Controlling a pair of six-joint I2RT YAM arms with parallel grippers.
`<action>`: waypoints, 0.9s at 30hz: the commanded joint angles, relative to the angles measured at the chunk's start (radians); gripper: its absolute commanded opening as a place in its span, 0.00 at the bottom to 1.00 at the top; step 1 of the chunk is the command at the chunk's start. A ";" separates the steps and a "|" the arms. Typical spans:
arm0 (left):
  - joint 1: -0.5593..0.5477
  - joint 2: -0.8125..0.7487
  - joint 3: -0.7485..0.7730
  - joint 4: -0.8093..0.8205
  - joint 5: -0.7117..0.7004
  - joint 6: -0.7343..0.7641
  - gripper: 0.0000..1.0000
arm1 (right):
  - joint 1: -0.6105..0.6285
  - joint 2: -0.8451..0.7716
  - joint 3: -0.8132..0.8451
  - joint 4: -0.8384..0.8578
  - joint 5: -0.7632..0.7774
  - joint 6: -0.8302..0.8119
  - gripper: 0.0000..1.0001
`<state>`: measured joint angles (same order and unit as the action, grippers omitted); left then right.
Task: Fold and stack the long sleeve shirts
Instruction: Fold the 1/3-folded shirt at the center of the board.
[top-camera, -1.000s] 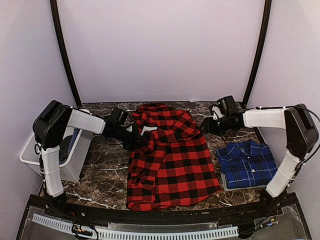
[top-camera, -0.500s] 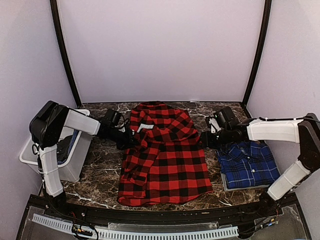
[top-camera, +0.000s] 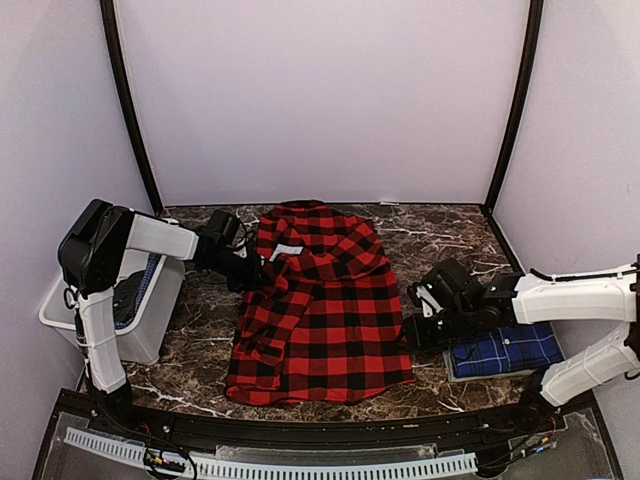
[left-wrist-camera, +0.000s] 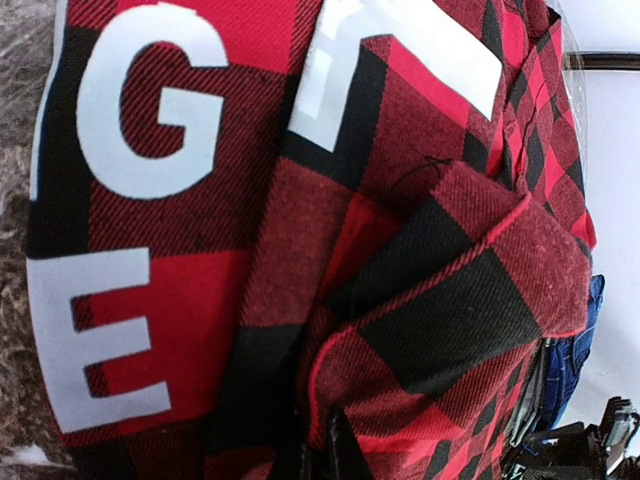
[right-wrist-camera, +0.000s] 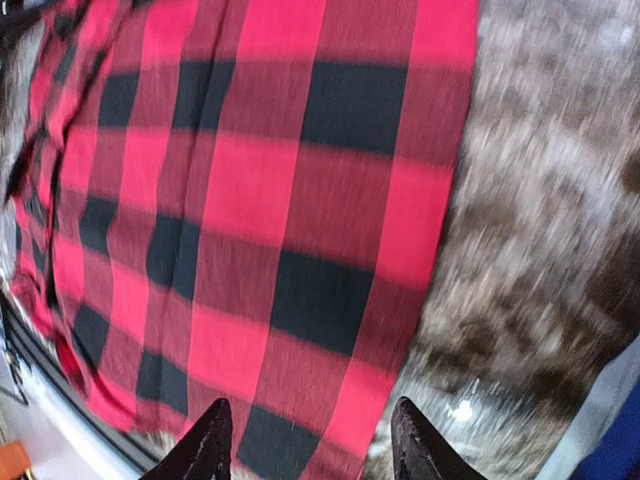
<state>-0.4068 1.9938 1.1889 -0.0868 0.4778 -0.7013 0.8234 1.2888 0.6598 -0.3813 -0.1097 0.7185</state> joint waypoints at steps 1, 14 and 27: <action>-0.025 -0.058 0.045 -0.085 0.001 0.039 0.00 | 0.080 -0.067 -0.047 -0.082 0.033 0.147 0.48; -0.064 -0.118 0.176 -0.163 0.010 0.065 0.00 | 0.150 -0.144 -0.223 0.056 -0.012 0.338 0.41; -0.065 -0.145 0.271 -0.231 -0.001 0.082 0.00 | 0.153 -0.159 -0.285 0.135 -0.039 0.395 0.23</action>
<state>-0.4698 1.9133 1.4120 -0.2703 0.4778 -0.6388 0.9646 1.1679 0.4049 -0.2321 -0.1452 1.0885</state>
